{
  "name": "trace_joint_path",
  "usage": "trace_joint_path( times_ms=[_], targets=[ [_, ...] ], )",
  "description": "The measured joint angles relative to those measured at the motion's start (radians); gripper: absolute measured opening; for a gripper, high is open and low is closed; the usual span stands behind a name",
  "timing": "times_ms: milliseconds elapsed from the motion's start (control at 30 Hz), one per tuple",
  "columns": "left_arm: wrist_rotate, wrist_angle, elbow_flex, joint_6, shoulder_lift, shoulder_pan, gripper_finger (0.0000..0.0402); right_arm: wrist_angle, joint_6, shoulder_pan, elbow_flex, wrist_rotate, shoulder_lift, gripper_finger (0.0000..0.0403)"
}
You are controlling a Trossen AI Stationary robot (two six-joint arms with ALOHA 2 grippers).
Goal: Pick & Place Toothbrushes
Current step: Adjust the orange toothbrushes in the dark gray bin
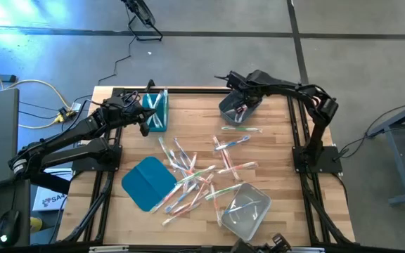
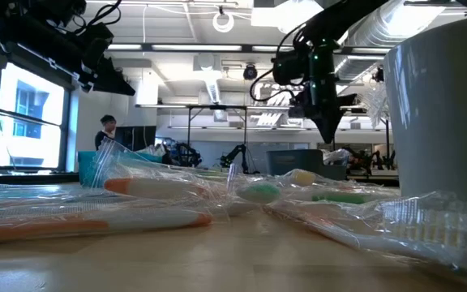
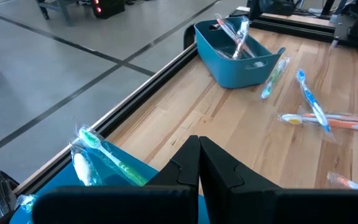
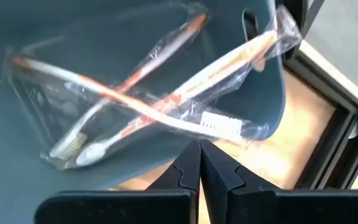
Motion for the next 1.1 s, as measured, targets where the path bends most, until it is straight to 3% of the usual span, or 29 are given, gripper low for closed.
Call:
trace_joint_path(
  times_ms=[433,567,733,867,1100],
  targets=[
    [0.000,-0.002,0.000,0.000,0.000,0.000,0.0001,-0.060,0.004,0.009,-0.002,-0.046,0.057,0.0002],
    [0.000,-0.004,0.000,0.000,0.000,0.000,0.0001,-0.060,-0.005,0.017,-0.007,-0.004,0.078,0.0002],
    [0.000,-0.007,0.000,0.000,0.000,0.000,0.0001,-0.014,-0.016,0.004,-0.086,0.001,0.076,0.0002],
    [0.000,-0.007,0.000,0.000,0.000,0.000,0.0001,0.080,-0.022,-0.003,-0.167,0.064,0.077,0.0002],
    [0.000,-0.005,0.000,0.003,0.000,0.000,0.0001,0.132,-0.045,-0.003,-0.198,0.028,0.072,0.0002]
  ],
)
